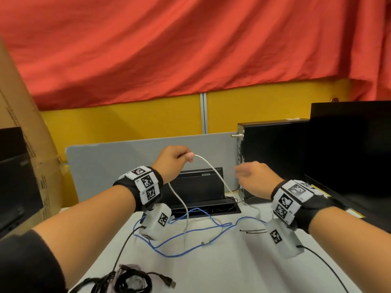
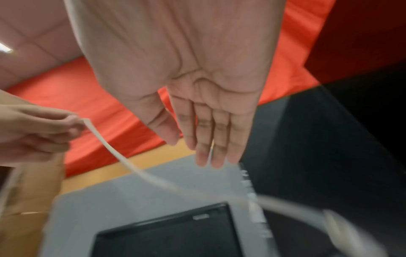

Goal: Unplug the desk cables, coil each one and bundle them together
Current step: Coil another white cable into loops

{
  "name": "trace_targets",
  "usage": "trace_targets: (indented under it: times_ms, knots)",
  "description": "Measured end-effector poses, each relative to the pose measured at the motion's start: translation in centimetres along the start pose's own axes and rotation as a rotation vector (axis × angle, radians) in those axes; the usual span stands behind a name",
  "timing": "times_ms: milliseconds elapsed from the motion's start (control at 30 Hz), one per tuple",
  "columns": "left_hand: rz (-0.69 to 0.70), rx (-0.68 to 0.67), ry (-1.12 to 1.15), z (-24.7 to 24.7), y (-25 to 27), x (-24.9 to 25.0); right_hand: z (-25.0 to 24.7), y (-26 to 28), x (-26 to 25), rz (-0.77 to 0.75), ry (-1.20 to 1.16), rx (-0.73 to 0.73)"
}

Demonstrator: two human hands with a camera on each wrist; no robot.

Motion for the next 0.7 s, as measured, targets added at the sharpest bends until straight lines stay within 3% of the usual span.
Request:
trace_targets:
  times_ms: [100, 200, 400, 600, 700]
  knots:
    - [0.09, -0.062, 0.023, 2.1, 0.3, 3.0, 0.4, 0.3, -4.4, -0.092, -0.352, 0.023]
    - [0.161, -0.076, 0.045, 3.2, 0.5, 5.0, 0.3, 0.6, -6.6, -0.061, -0.556, 0.0]
    - [0.156, -0.193, 0.048, 3.9, 0.6, 4.9, -1.7, 1.5, -4.7, -0.121, -0.367, 0.184]
    - [-0.035, -0.153, -0.103, 1.6, 0.5, -0.8, -5.6, 2.7, 3.2, 0.086, -0.292, 0.548]
    - [-0.103, -0.105, -0.142, 0.3, 0.9, -3.2, -6.3, 3.8, 6.8, 0.192, -0.225, 0.646]
Point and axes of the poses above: each hand's wrist, its own y-axis away from the middle knuckle, its own z-axis out of the palm, x = y × z, the point moved 6 cm from there along -y, towards the middle knuckle, and after that the axes turned 6 degrees about -y, right-handed, at the moved point
